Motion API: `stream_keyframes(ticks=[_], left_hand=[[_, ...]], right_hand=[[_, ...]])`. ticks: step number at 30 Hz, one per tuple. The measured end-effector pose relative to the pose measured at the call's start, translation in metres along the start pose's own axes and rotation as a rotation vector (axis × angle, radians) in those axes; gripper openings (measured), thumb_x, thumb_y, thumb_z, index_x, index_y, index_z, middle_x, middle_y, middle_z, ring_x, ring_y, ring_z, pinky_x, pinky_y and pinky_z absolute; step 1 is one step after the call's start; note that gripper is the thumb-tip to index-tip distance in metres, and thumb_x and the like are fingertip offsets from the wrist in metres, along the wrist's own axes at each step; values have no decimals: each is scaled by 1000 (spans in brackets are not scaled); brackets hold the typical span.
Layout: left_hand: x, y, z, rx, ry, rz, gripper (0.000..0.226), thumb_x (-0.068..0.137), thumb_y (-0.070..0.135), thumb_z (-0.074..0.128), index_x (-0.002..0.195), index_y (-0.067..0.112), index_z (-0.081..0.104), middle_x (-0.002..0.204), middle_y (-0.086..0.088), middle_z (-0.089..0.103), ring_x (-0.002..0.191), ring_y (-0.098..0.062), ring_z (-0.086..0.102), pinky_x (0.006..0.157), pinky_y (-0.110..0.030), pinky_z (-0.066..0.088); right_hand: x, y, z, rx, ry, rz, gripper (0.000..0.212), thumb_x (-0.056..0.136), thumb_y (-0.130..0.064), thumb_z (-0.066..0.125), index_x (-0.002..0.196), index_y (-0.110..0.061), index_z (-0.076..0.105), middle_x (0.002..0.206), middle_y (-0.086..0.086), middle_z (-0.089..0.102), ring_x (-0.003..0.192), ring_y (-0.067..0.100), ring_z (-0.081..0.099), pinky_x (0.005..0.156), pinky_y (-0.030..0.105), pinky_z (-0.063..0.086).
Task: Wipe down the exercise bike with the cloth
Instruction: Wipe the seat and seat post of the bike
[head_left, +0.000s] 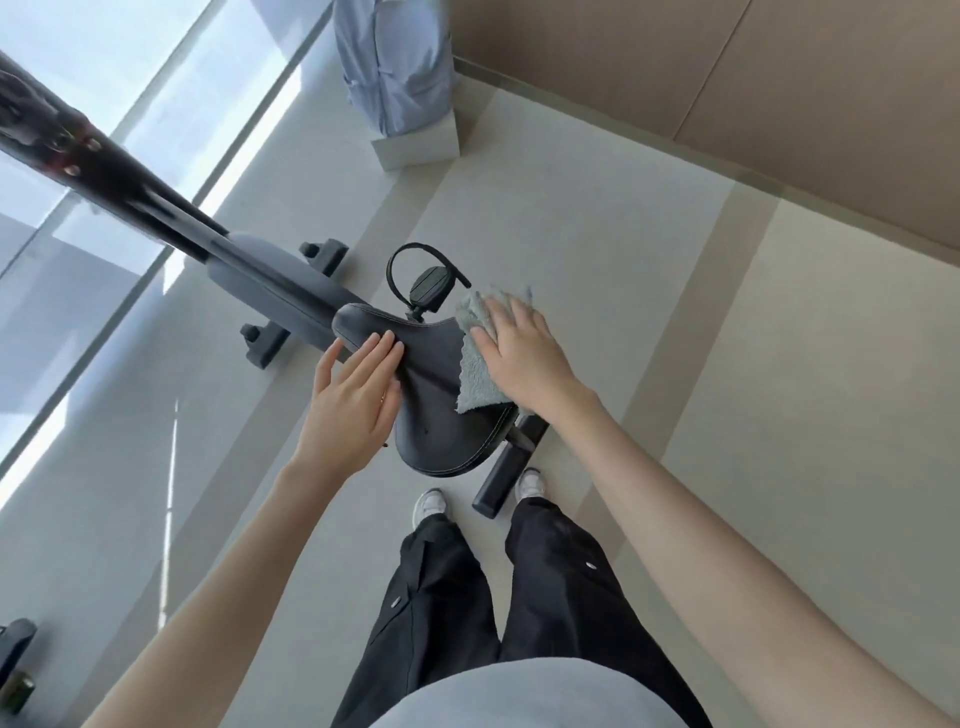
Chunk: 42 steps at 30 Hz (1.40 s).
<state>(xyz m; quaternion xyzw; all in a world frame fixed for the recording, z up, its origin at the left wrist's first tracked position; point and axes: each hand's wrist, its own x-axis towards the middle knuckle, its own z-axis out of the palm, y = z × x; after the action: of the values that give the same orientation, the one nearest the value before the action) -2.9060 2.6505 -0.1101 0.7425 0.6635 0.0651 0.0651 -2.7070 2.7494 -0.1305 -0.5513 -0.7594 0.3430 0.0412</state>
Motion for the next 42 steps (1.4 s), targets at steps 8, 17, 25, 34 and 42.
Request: stream_keyframes(ticks=[8, 17, 25, 34, 42], left_hand=[[8, -36, -2, -12, 0, 183, 43, 98, 24, 35, 130, 2, 55, 138, -11, 52, 130, -26, 47, 113, -51, 24], [13, -63, -8, -27, -69, 407, 45, 97, 24, 35, 134, 3, 51, 142, -10, 47, 134, -23, 42, 113, -51, 23], [20, -80, -9, -53, -68, 554, 46, 97, 24, 35, 131, 1, 53, 140, -13, 49, 132, -25, 44, 111, -54, 25], [20, -85, -13, -59, -95, 594, 49, 97, 24, 30, 133, 0, 51, 142, -14, 47, 134, -25, 42, 113, -52, 23], [17, -86, -10, -30, -73, 565, 47, 96, 20, 32, 135, 3, 49, 143, -10, 46, 135, -22, 40, 115, -50, 20]], right_hand=[[-10, -16, 10, -131, 50, 100, 55, 99, -48, 28, 148, -24, 21, 158, 4, 11, 142, 32, 9, 112, 47, 16], [23, -23, 0, 17, 167, 381, 40, 94, -50, 34, 118, -24, 54, 119, 7, 57, 109, 30, 53, 82, 37, 38], [-75, -76, 85, -142, 442, 465, 57, 100, -35, 32, 149, -12, 14, 156, 19, 5, 134, 41, 27, 101, 47, 38], [-47, -85, 73, -399, 312, 414, 57, 100, -42, 24, 149, -14, 15, 157, 12, 9, 142, 38, 8, 114, 52, 5], [-21, -87, 65, -502, 273, 291, 54, 100, -45, 23, 148, -21, 20, 157, 4, 18, 143, 29, 11, 115, 49, 0]])
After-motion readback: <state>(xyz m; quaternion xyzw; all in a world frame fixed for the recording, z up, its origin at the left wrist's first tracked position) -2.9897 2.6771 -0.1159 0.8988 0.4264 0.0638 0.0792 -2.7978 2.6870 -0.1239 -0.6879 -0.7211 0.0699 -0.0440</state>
